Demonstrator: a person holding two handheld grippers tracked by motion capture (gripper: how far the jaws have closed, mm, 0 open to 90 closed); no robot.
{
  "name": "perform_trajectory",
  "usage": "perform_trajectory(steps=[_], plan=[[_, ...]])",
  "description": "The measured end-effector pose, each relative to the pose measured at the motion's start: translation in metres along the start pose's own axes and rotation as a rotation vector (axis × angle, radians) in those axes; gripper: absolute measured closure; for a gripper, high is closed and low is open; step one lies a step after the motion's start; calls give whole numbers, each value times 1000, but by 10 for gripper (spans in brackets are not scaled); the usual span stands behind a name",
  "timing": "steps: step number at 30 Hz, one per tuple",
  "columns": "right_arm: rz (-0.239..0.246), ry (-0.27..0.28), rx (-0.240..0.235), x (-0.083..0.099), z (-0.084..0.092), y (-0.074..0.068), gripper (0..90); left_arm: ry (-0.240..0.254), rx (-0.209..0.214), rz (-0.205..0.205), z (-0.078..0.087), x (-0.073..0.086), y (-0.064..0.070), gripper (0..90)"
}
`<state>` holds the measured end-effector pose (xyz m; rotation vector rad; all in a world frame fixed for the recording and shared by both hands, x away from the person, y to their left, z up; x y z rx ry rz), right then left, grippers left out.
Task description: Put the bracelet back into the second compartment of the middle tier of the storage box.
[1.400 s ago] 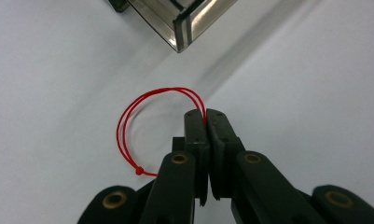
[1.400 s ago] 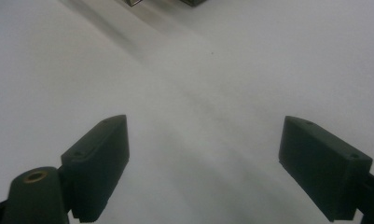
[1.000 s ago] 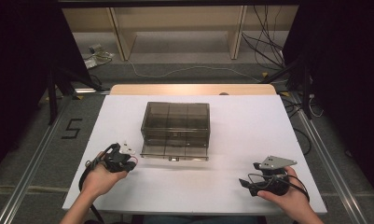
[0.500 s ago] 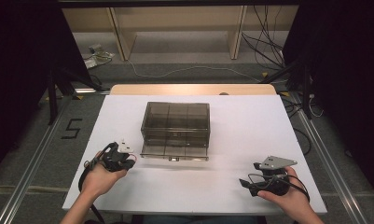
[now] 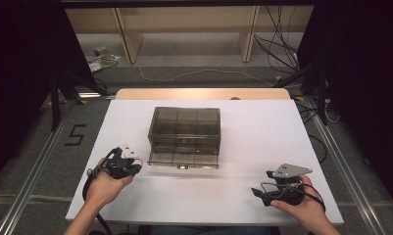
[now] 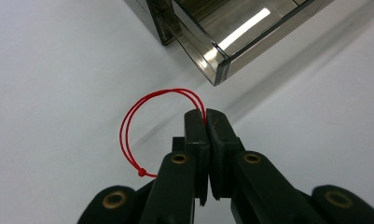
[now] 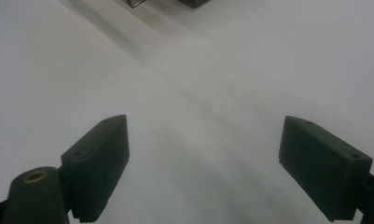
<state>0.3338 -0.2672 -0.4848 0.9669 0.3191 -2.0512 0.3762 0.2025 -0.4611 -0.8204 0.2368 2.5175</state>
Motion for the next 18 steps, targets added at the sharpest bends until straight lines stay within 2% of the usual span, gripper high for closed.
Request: perform_trajectory(steps=[5,12,18], plan=[[-1,0,-1,0,0,0,168,8,-8,2,1,-1,0,878],[0,1,-2,0,0,0,168,30,-23,25,2,-2,0,878],[0,1,-1,0,0,0,168,46,-39,15,2,-3,-1,878]])
Point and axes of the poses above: each handheld gripper's, and its own axes: z roughly backward along the jaws, x roughly out of its underside, y roughly to its right, the point moved 2 cm from there along -z, roughly forward along the jaws, and after that the axes turned 11 degrees about z, right-handed, at the moved point
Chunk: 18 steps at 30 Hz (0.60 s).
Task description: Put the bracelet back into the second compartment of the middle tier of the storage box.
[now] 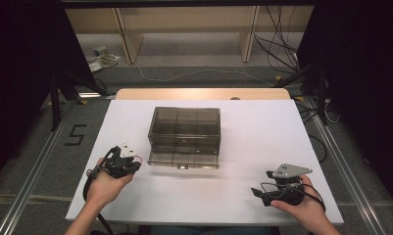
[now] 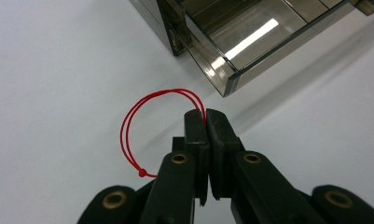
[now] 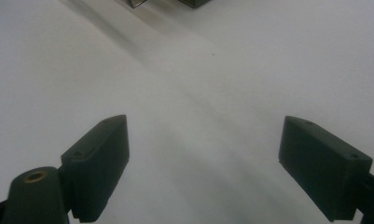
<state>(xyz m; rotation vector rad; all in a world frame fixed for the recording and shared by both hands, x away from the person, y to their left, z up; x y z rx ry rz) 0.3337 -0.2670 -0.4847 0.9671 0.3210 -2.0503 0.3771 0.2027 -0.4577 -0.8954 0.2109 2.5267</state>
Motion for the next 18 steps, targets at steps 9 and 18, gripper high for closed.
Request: perform_trajectory(steps=[9,18], plan=[[0,0,0,0,0,0,168,36,-14,1,3,-2,0,878],[1,1,2,0,1,0,168,56,-28,-22,3,-3,1,878]])
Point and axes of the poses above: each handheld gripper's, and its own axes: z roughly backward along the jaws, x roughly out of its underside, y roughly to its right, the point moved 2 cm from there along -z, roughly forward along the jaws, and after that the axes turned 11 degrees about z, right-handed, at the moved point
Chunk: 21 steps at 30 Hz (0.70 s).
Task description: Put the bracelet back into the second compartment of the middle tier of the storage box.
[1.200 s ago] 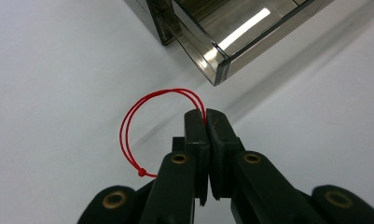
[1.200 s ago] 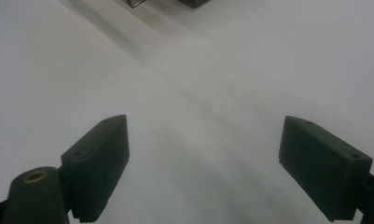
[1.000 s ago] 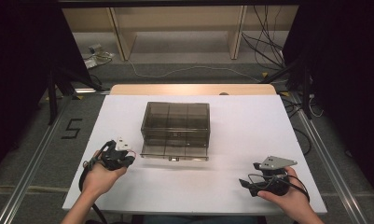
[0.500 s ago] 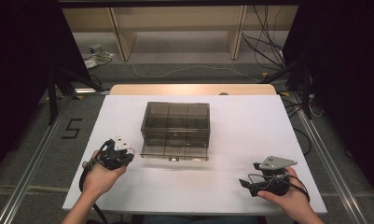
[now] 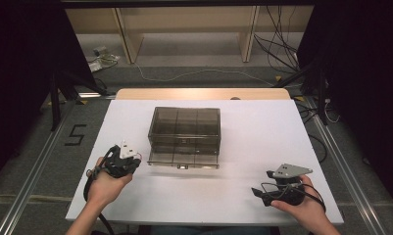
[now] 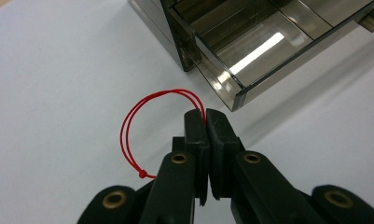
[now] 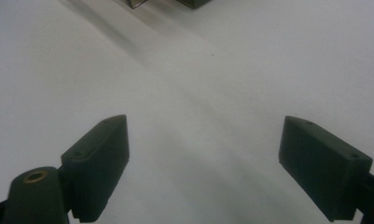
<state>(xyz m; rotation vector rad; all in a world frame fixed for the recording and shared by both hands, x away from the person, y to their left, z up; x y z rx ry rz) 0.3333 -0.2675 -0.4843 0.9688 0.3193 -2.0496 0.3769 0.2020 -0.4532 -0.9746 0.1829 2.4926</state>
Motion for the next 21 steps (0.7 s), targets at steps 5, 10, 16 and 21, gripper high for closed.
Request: perform_trajectory(steps=[5,10,16,21], plan=[[2,1,0,0,0,0,168,26,-9,-4,1,0,0,878],[3,2,2,0,0,0,168,35,-13,-14,2,-1,-1,878],[3,2,3,0,1,0,168,59,-16,-6,4,-2,-2,878],[2,2,4,0,1,0,168,78,-16,0,5,-3,-2,878]])
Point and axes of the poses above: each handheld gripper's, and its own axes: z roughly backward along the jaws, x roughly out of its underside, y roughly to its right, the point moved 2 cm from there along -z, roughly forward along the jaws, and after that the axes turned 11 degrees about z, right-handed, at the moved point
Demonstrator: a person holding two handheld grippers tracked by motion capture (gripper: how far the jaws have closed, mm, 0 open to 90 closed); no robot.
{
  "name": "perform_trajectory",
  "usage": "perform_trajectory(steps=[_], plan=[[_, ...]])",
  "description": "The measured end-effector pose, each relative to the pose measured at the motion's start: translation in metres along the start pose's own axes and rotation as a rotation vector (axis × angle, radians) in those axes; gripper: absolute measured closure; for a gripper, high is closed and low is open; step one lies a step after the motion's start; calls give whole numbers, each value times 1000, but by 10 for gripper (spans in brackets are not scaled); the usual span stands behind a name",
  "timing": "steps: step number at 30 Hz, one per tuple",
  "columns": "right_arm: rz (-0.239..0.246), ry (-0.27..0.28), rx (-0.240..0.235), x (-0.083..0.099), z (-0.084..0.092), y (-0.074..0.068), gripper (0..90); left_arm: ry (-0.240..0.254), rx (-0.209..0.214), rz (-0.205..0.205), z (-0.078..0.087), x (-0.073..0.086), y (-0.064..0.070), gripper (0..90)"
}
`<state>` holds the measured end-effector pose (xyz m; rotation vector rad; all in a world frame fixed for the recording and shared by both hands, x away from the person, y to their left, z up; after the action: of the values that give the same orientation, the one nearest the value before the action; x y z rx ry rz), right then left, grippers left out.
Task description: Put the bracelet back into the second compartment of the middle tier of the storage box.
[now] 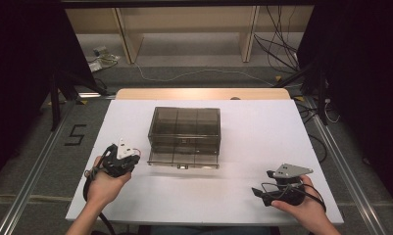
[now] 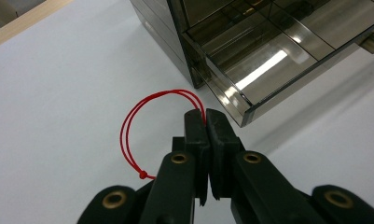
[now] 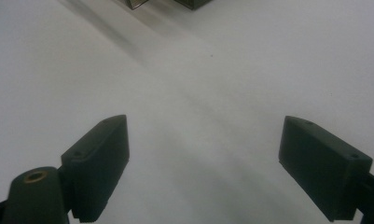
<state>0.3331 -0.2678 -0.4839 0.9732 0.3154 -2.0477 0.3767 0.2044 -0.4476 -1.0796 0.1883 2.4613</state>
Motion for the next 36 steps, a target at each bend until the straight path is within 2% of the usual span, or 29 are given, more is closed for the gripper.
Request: perform_trajectory(steps=[8,14,20,36], plan=[[2,-1,-2,0,0,0,168,25,15,21,2,-2,-2,878],[0,0,-4,0,0,0,168,49,12,14,3,-3,-1,878],[-2,0,-3,0,0,0,168,43,20,8,2,-4,-1,877],[-3,1,-5,0,0,0,168,79,11,4,3,-9,0,877]])
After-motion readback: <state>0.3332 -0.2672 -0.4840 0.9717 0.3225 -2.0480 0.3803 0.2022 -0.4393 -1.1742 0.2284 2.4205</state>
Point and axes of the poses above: each handheld gripper's, and its own axes: z roughly backward along the jaws, x roughly out of its underside, y roughly to its right, the point moved 2 cm from there along -z, roughly forward along the jaws, and after that the axes turned 11 degrees about z, right-handed, at the moved point
